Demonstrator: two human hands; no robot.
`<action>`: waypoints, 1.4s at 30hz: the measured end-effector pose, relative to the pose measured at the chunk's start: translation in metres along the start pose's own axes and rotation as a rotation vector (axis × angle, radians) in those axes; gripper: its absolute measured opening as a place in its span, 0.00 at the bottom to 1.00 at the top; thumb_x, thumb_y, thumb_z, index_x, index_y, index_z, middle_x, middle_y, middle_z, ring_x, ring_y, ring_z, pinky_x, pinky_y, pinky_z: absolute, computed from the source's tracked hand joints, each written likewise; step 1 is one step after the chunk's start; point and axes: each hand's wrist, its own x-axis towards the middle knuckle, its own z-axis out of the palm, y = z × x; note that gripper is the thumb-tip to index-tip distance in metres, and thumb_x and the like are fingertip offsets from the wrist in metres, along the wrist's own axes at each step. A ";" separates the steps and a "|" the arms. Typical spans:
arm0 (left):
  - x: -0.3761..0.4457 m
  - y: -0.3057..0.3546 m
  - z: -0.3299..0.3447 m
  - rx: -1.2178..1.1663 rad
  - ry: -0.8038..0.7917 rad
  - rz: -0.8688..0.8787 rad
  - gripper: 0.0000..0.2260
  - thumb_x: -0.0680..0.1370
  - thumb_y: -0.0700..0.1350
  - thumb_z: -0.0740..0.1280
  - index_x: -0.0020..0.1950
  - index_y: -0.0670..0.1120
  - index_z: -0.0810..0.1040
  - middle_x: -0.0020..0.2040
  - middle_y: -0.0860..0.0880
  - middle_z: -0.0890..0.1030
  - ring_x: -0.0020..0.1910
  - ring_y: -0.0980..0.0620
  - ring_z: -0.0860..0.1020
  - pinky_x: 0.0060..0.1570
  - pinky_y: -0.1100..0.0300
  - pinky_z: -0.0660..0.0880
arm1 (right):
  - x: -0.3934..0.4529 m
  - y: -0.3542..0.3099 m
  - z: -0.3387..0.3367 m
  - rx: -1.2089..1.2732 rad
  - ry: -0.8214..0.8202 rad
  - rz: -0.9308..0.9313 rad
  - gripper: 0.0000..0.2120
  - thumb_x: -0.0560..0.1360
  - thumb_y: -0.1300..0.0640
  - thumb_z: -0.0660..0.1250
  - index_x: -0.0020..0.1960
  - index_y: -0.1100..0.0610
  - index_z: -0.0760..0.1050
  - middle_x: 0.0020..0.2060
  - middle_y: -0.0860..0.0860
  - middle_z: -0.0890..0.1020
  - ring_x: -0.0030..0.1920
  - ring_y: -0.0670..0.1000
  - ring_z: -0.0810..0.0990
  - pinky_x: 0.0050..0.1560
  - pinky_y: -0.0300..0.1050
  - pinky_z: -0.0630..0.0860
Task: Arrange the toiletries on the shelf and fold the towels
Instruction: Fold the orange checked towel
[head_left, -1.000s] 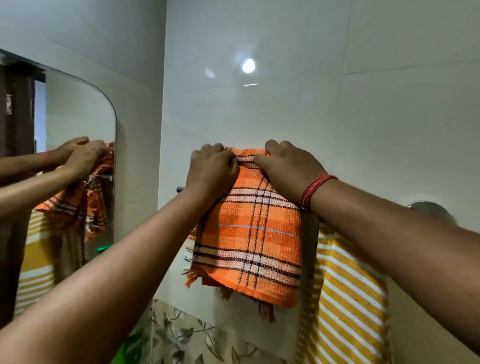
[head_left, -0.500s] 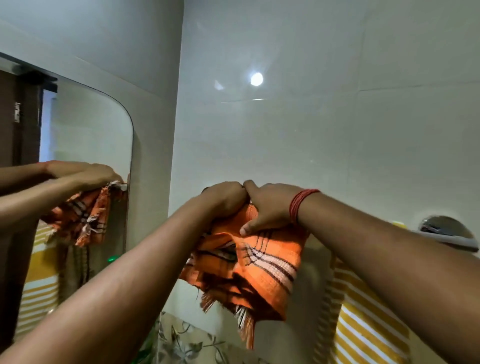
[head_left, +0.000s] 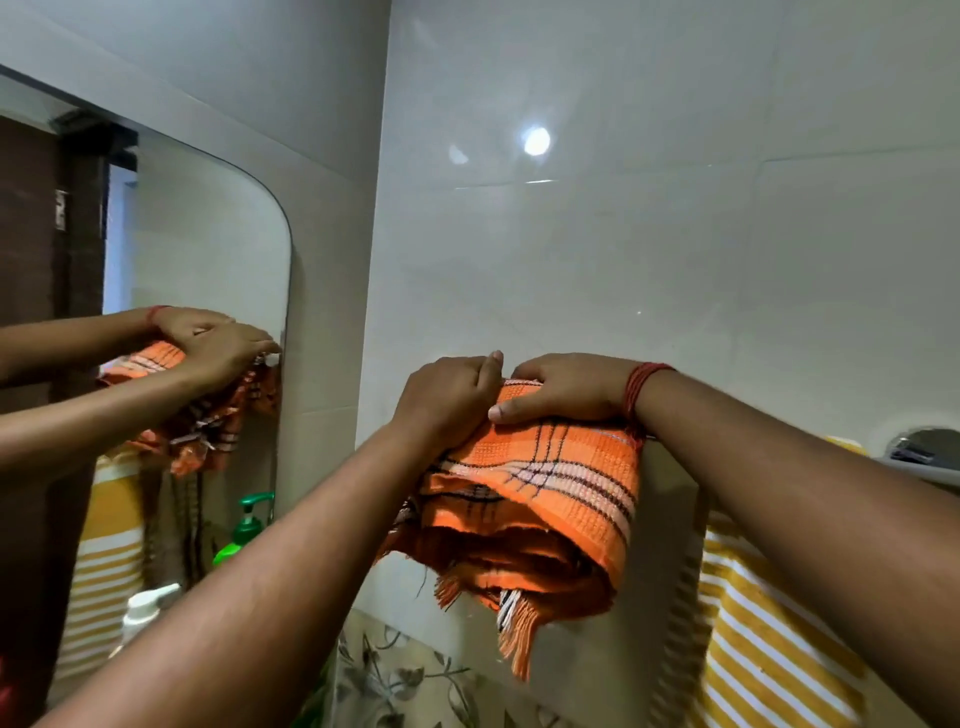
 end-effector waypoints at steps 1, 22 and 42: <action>0.000 -0.003 0.000 0.005 0.009 0.009 0.21 0.86 0.55 0.49 0.43 0.50 0.76 0.48 0.44 0.84 0.47 0.44 0.78 0.44 0.52 0.70 | -0.003 -0.004 0.002 -0.076 0.054 -0.014 0.31 0.71 0.31 0.66 0.66 0.49 0.72 0.59 0.48 0.80 0.55 0.50 0.78 0.59 0.49 0.74; -0.162 -0.035 0.046 -0.725 0.337 -0.250 0.12 0.78 0.33 0.66 0.48 0.51 0.76 0.46 0.49 0.79 0.45 0.50 0.81 0.45 0.52 0.83 | -0.004 0.000 0.002 0.031 0.079 -0.023 0.30 0.70 0.36 0.70 0.66 0.51 0.73 0.60 0.49 0.78 0.55 0.51 0.76 0.57 0.46 0.72; -0.075 0.007 -0.008 -0.197 0.226 0.082 0.19 0.83 0.53 0.56 0.71 0.49 0.71 0.69 0.48 0.74 0.68 0.49 0.68 0.67 0.54 0.65 | 0.000 -0.003 0.008 0.084 0.095 -0.019 0.24 0.70 0.38 0.71 0.61 0.48 0.73 0.56 0.50 0.80 0.52 0.52 0.79 0.46 0.45 0.74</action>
